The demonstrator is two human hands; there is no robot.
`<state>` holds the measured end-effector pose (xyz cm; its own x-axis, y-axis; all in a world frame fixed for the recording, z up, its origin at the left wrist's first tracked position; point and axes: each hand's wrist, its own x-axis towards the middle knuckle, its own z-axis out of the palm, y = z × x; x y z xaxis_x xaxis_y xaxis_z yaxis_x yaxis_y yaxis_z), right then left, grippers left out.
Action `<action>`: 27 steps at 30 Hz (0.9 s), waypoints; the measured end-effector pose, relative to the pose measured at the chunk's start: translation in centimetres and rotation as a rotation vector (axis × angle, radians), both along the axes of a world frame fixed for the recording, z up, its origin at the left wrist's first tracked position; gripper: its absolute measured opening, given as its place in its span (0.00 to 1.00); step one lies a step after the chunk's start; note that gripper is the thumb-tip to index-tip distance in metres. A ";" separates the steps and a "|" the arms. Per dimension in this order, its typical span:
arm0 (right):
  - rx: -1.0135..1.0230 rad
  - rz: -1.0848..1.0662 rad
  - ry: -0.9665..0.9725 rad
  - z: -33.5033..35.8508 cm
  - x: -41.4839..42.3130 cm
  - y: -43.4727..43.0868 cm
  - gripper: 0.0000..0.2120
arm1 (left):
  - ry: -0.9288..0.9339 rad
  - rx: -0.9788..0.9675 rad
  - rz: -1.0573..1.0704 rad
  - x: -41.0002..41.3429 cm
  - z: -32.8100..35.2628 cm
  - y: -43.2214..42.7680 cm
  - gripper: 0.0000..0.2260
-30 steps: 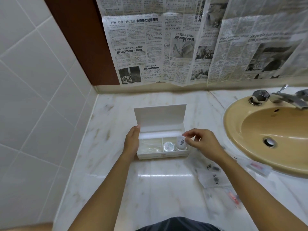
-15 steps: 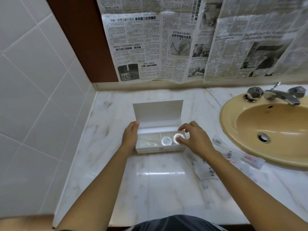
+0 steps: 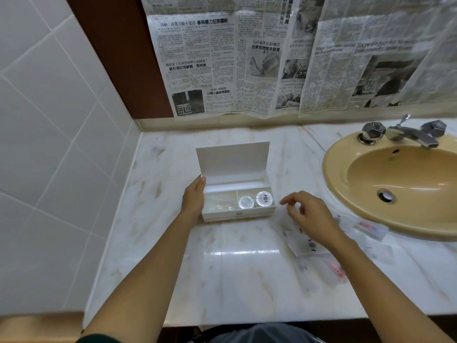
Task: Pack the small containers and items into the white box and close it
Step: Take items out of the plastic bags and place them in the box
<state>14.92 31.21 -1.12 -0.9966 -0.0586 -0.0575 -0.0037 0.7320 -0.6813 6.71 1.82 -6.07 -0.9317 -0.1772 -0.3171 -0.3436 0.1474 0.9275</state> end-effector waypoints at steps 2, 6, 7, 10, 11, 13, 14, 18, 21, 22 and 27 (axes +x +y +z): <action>0.061 0.031 -0.071 0.4 0.9 1.2 0.10 | 0.006 -0.008 -0.001 0.3 0.2 0.1 0.21; 0.146 0.136 -0.324 1.1 2.6 4.2 0.17 | 0.018 -0.038 -0.001 0.5 0.0 0.2 0.21; 0.183 0.156 -0.376 1.1 2.9 4.8 0.20 | 0.018 -0.039 0.007 0.5 -0.2 0.2 0.21; 0.368 0.187 -0.396 0.5 3.4 5.9 0.20 | 0.017 -0.039 0.043 0.7 -0.5 0.4 0.20; 0.410 0.181 -0.365 0.3 3.4 6.0 0.17 | 0.018 -0.036 0.051 0.7 -0.5 0.5 0.20; 0.434 0.157 -0.300 0.1 3.4 6.1 0.10 | 0.018 -0.022 0.058 0.7 -0.5 0.5 0.20; 0.418 0.140 -0.276 0.1 3.5 6.3 0.10 | 0.018 -0.015 0.059 0.7 -0.5 0.6 0.20; 0.255 0.074 -0.207 1.5 3.0 6.2 0.10 | -0.007 0.015 0.075 0.6 -0.4 0.7 0.20; 0.041 0.041 -0.087 4.1 1.7 5.3 0.07 | -0.015 0.001 0.076 0.5 -0.3 0.9 0.19; -0.034 0.028 -0.023 5.0 1.1 4.7 0.05 | -0.014 -0.006 0.079 0.5 -0.3 1.0 0.18; -0.379 -0.035 0.213 8.2 -4.0 0.0 0.05 | 0.028 -0.043 0.112 0.6 -0.2 1.4 0.18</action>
<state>10.90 31.17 7.05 -0.9857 -0.0023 0.1687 -0.1531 0.4325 -0.8885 7.35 3.24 -6.30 -0.9136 -0.2934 -0.2814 -0.3346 0.1496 0.9304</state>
